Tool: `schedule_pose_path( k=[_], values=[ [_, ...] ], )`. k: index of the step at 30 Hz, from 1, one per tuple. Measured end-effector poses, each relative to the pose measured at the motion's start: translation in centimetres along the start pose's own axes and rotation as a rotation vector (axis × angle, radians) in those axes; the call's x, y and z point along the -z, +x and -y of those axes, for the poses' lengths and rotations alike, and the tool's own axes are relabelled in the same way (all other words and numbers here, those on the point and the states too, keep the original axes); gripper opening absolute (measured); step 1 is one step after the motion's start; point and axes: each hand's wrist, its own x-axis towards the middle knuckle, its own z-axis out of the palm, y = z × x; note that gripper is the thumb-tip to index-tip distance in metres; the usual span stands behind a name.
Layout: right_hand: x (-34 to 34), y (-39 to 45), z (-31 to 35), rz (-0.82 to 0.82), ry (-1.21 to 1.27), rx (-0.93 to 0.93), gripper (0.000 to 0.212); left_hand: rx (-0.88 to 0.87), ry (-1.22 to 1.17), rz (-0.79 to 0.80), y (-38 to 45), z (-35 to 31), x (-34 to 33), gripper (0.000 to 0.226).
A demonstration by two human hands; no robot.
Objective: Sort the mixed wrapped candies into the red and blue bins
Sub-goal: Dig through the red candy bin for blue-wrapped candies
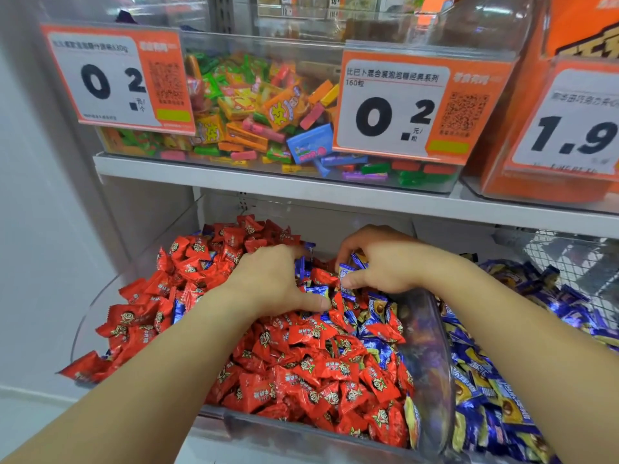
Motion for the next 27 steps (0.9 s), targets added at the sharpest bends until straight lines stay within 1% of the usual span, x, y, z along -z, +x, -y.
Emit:
schedule_pose_path(
  k=[1, 4, 6, 7, 9, 10, 13, 16, 17, 19, 22, 25, 27],
  values=[
    [-0.1, -0.1, -0.1, -0.005, 0.001, -0.003, 0.029, 0.009, 0.014, 0.006, 0.0, -0.1, -0.1, 0.081],
    [-0.6, -0.1, -0.1, -0.052, -0.023, -0.019, 0.024, 0.008, -0.024, -0.035, 0.2, -0.2, -0.2, 0.040],
    [-0.7, 0.0, -0.1, -0.110, 0.007, -0.020, 0.013, 0.003, -0.101, -0.054, 0.2, 0.0, -0.1, 0.023],
    [-0.5, -0.1, -0.1, -0.123, 0.034, -0.020, 0.010, -0.003, -0.129, -0.056, 0.1, 0.1, 0.0, 0.019],
    [0.0, -0.4, -0.1, -0.095, 0.075, -0.023, 0.007, -0.019, -0.174, -0.061, 0.0, 0.5, 0.2, 0.014],
    [0.3, -0.6, 0.0, -0.062, 0.097, -0.027, 0.010, -0.027, -0.204, -0.065, -0.2, 0.7, 0.4, 0.014],
    [0.2, -0.2, 0.4, 0.033, 0.128, -0.030, 0.033, -0.037, -0.359, -0.071, -0.7, 1.2, 1.0, 0.014],
    [-0.6, 0.1, 1.1, 0.056, 0.099, 0.002, 0.048, -0.034, -0.505, -0.071, -1.3, 1.5, 1.4, 0.011],
    [-0.7, 0.1, 1.2, 0.069, 0.092, 0.009, 0.047, -0.036, -0.519, -0.073, -1.4, 1.6, 1.5, 0.011],
    [-0.7, 0.1, 1.2, 0.111, 0.069, 0.029, 0.035, -0.033, -0.543, -0.067, -1.8, 1.9, 1.6, 0.011],
    [-0.7, 0.4, 0.7, 0.129, 0.042, 0.019, 0.016, 0.012, -0.659, -0.052, -2.2, 2.2, 2.0, 0.012],
    [-0.9, 0.9, 0.6, 0.098, 0.010, -0.011, 0.023, 0.084, -0.739, -0.096, -2.4, 2.3, 2.2, 0.012],
    [-1.3, 1.3, 0.3, 0.059, -0.053, -0.056, 0.032, 0.102, -0.755, -0.126, -2.5, 2.2, 2.3, 0.013]
  ],
)
